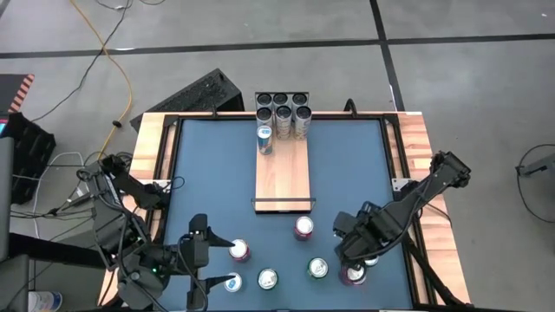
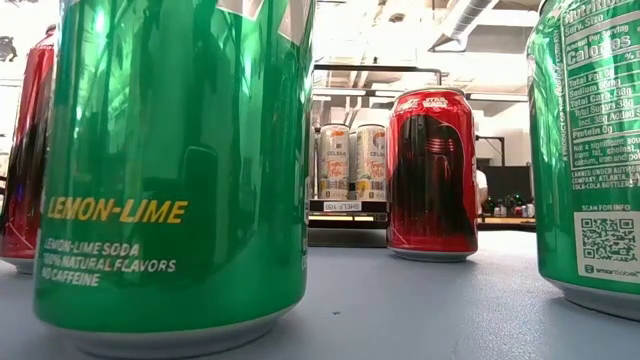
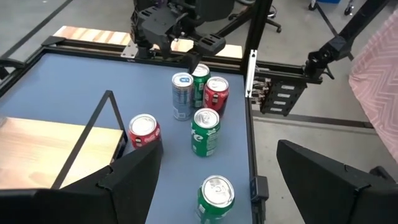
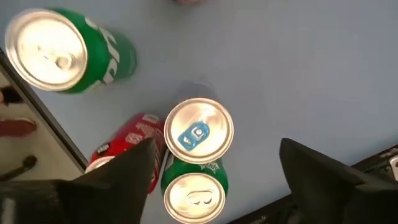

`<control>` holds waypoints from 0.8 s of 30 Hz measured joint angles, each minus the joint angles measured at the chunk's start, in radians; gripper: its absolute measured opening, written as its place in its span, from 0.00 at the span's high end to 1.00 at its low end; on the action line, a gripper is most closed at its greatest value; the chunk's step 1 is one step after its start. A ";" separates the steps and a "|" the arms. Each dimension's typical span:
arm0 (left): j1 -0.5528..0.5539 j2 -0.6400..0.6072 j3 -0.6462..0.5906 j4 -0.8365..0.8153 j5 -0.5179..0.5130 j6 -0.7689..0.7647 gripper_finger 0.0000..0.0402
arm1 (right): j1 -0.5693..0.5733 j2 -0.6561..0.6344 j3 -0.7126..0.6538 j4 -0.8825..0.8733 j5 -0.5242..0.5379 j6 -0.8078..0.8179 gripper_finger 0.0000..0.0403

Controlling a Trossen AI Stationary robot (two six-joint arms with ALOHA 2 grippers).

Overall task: Place canned beverage on shelf
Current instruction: Put the right blue soda can on the shelf aligned with the other blue soda can

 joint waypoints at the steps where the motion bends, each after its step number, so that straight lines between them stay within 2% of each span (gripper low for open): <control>1: 0.000 0.000 0.000 0.001 0.000 0.000 0.24 | -0.006 0.000 -0.007 0.002 -0.012 0.011 0.13; 3: 0.000 0.000 0.000 0.002 0.000 0.000 0.24 | -0.019 -0.001 -0.022 0.007 -0.043 0.043 0.09; 6: 0.000 0.000 0.000 0.002 -0.001 0.000 0.24 | -0.027 0.000 -0.031 0.004 -0.028 0.063 0.05; 10: 0.000 0.000 0.000 0.002 -0.002 0.000 0.24 | -0.025 -0.001 -0.031 0.014 0.024 0.093 0.05; 17: 0.000 0.000 0.000 0.002 -0.002 -0.003 0.24 | -0.017 0.000 -0.031 0.050 0.048 0.149 0.05; 24: 0.000 0.000 0.000 0.001 -0.001 -0.003 0.24 | 0.018 0.000 -0.032 -0.008 0.081 0.250 0.05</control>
